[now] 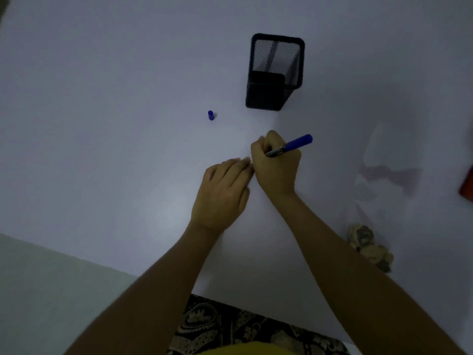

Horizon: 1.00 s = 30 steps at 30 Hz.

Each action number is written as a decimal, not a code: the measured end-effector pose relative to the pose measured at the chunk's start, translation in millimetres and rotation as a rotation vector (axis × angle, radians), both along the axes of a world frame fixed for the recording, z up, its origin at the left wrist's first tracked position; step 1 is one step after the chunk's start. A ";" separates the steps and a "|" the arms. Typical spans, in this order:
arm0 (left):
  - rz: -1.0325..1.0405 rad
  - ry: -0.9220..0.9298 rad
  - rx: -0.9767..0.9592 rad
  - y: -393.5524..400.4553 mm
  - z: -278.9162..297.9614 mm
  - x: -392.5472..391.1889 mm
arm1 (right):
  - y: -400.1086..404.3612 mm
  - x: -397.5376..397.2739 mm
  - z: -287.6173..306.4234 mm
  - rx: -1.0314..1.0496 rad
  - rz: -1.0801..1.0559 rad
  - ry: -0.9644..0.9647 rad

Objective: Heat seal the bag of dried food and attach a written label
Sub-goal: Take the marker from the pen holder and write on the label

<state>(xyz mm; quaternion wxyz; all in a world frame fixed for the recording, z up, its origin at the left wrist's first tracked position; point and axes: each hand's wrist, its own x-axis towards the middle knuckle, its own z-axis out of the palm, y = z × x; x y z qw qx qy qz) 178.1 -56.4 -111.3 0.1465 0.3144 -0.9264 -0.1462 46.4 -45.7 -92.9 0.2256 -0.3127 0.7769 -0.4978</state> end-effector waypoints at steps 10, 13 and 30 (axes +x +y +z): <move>-0.002 -0.007 0.054 1.5 3.5 -0.1 | 1.1 -1.4 -3.0 -0.020 -0.040 -0.019; -0.005 -0.016 0.064 1.7 3.7 -2.0 | 1.7 -3.7 -5.0 -0.019 -0.053 -0.005; -0.001 0.010 0.044 4.1 1.5 0.2 | 4.3 -3.4 -8.3 -0.032 -0.087 0.065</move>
